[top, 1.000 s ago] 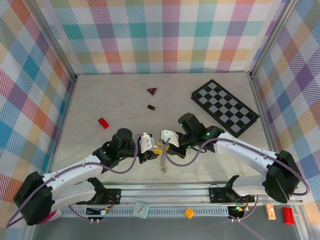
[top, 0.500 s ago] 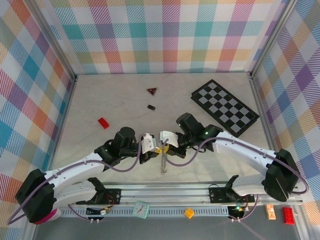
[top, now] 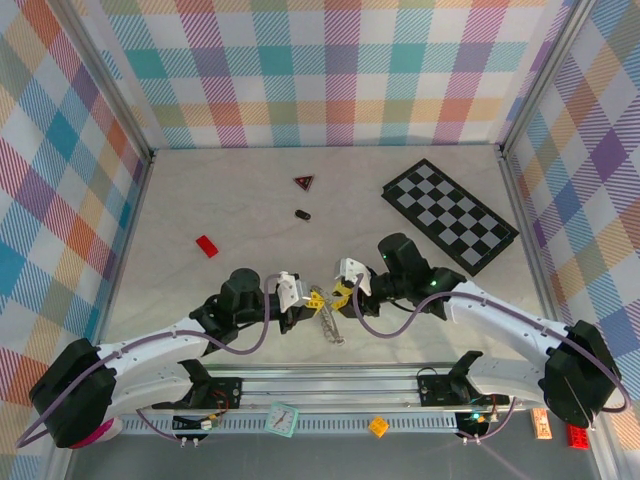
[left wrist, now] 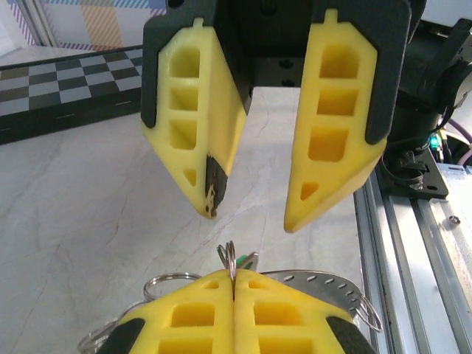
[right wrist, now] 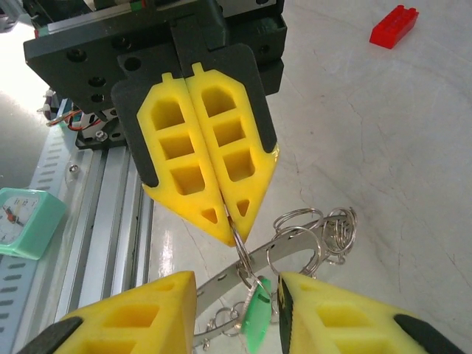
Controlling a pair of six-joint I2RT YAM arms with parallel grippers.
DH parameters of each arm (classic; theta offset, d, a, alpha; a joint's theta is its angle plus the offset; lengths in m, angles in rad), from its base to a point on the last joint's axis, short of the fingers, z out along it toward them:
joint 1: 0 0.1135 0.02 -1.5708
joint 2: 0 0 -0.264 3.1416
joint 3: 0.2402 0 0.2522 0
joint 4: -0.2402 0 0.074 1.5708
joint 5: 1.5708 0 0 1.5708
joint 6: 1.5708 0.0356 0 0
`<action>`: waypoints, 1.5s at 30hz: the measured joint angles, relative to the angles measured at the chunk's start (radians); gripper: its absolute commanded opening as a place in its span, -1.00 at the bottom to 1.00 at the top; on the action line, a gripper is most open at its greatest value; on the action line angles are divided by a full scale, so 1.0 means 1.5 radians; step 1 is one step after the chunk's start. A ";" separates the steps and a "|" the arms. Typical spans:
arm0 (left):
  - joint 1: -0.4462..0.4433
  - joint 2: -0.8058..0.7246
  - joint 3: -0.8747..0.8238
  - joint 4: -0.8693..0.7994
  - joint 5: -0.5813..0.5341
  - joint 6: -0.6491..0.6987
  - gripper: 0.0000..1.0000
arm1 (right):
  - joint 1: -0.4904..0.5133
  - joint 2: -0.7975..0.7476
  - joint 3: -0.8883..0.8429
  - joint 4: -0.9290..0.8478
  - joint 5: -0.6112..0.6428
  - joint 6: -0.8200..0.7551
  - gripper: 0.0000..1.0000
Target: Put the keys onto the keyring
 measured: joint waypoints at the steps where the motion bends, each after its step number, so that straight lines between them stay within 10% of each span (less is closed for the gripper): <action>1: 0.000 0.000 -0.002 0.008 0.001 -0.004 -1.00 | 0.000 0.002 -0.001 0.006 -0.001 0.001 -0.31; 18: 0.000 0.001 -0.003 0.031 0.017 -0.017 -1.00 | 0.000 0.035 -0.001 0.030 -0.018 0.003 -1.00; 25: 0.000 -0.006 0.000 0.008 -0.004 -0.012 -0.48 | 0.000 0.035 0.015 -0.003 -0.026 -0.008 -1.00; 45: -0.001 -0.012 0.108 -0.227 -0.024 0.082 -0.77 | 0.059 0.101 0.161 -0.201 0.087 -0.106 -1.00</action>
